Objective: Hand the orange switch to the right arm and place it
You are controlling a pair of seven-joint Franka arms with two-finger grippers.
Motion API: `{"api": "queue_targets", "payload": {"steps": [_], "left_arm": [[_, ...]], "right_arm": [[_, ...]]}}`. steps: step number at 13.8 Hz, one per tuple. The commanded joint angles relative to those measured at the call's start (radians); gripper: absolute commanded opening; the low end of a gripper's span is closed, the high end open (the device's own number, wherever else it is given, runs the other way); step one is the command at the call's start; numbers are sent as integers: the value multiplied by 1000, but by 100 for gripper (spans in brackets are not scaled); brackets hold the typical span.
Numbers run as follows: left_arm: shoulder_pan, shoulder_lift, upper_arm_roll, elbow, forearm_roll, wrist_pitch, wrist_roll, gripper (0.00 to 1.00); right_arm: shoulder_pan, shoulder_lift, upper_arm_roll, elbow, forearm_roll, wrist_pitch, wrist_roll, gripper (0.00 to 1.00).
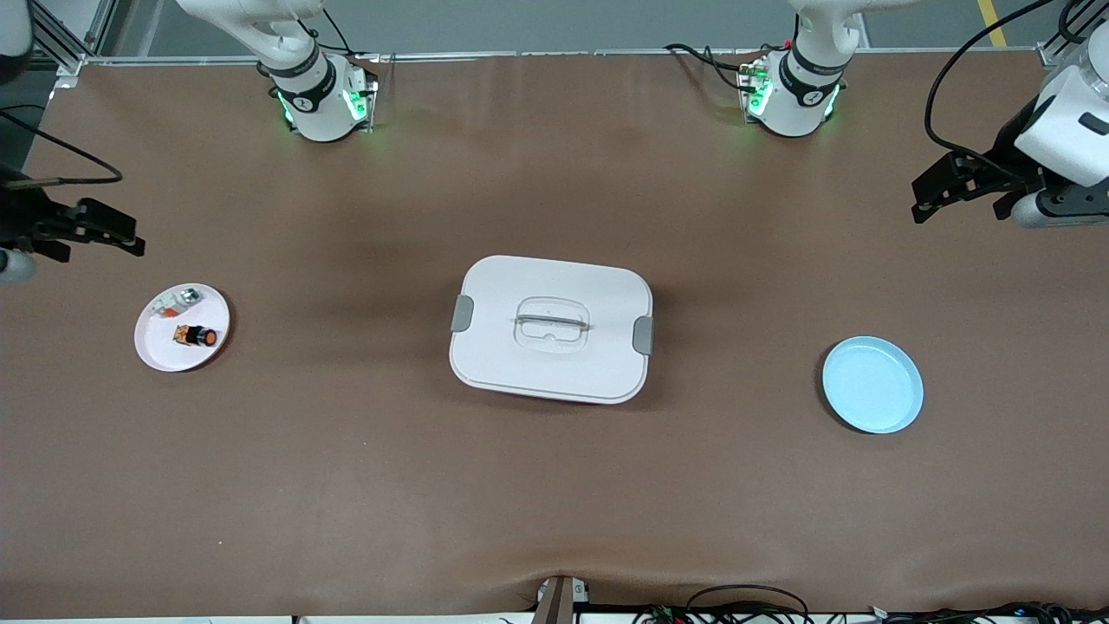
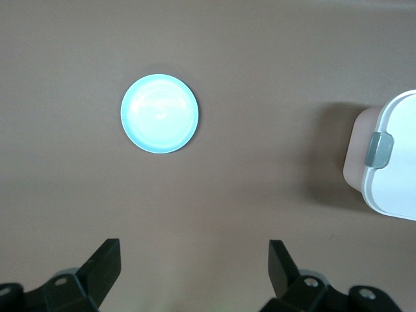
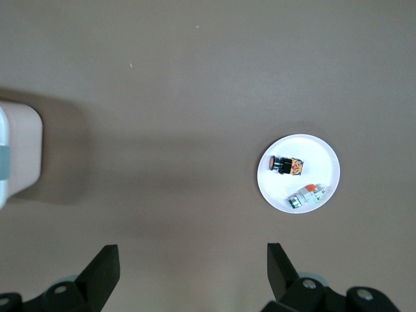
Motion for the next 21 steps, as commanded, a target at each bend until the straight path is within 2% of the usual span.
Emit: {"api": "queue_targets", "payload": {"steps": [1, 13, 16, 21], "left_arm": [[9, -15, 0, -6, -19, 1, 12, 100], [4, -9, 0, -1, -11, 4, 17, 100], [3, -8, 0, 13, -4, 4, 14, 100], [3, -5, 0, 22, -4, -2, 14, 100]], "right_arm": [[-32, 4, 5, 29, 55, -25, 14, 100], [-7, -43, 13, 11, 5, -85, 53, 100], [43, -52, 14, 9, -77, -73, 55, 100], [47, -82, 5, -11, -72, -73, 57, 100]]}}
